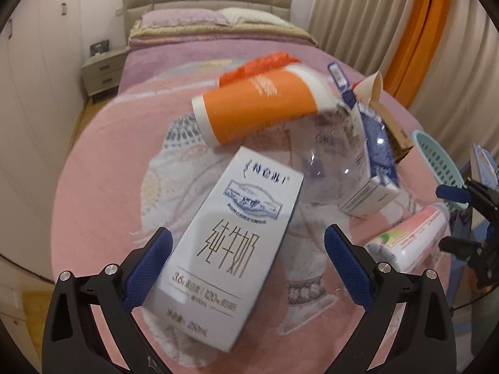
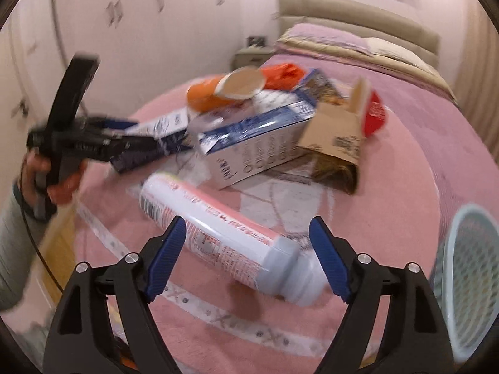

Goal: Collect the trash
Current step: 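Grasp the white milk carton with the left tool while the right tool grasps the pink-white spray can, then carry the milk carton and spray can to the blue basket and release both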

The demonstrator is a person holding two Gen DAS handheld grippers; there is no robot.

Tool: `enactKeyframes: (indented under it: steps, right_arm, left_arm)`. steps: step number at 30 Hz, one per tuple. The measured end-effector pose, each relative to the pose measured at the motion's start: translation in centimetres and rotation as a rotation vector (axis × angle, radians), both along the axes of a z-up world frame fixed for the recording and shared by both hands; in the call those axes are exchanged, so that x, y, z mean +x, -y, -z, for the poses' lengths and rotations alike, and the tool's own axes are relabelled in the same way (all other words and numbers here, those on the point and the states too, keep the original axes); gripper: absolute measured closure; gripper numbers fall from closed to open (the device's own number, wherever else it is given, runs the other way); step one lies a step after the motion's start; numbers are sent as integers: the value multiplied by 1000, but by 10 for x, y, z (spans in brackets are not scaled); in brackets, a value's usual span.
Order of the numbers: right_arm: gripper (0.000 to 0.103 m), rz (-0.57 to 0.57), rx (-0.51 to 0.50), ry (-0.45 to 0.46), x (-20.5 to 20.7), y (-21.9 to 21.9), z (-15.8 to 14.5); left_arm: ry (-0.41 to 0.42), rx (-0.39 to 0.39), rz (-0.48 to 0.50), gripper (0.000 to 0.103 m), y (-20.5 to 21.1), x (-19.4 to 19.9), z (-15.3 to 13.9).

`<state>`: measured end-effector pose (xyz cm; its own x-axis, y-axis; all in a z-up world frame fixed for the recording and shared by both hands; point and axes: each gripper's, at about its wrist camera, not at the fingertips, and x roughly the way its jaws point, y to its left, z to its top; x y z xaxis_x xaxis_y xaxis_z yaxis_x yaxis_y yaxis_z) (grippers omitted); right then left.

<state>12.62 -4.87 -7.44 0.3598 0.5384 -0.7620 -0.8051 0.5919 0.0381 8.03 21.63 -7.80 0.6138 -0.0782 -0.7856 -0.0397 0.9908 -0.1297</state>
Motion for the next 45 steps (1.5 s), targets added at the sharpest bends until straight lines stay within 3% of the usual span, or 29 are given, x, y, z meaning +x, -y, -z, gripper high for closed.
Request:
enactKeyframes:
  steps: [5, 9, 12, 14, 17, 22, 35, 40, 45]
  right_arm:
    - [25, -91, -75, 12, -2, -18, 10]
    - [25, -92, -102, 23, -7, -23, 15]
    - [33, -83, -109, 30, -16, -22, 14]
    - [46, -99, -92, 7, -27, -20, 12]
    - [52, -82, -93, -41, -37, -18, 10]
    - [54, -44, -35, -184, -37, -18, 9]
    - [52, -46, -30, -190, -42, -51, 27]
    - [55, -4, 31, -185, -40, -42, 20]
    - [55, 59, 145, -156, -38, -6, -9]
  left_arm:
    - [-41, -28, -10, 18, 0, 4, 15]
    - [-20, -23, -42, 42, 1, -1, 11]
    - [1, -56, -70, 42, -3, -12, 8]
    - [19, -55, -79, 43, -2, -18, 6]
    - [45, -72, -101, 43, -1, -34, 2]
    - [89, -78, -122, 43, 6, -50, -9]
    - [198, -38, -150, 43, 25, -73, -40]
    - [243, -52, -156, 43, 30, -75, -51]
    - [328, -113, -35, 42, 48, -78, -69]
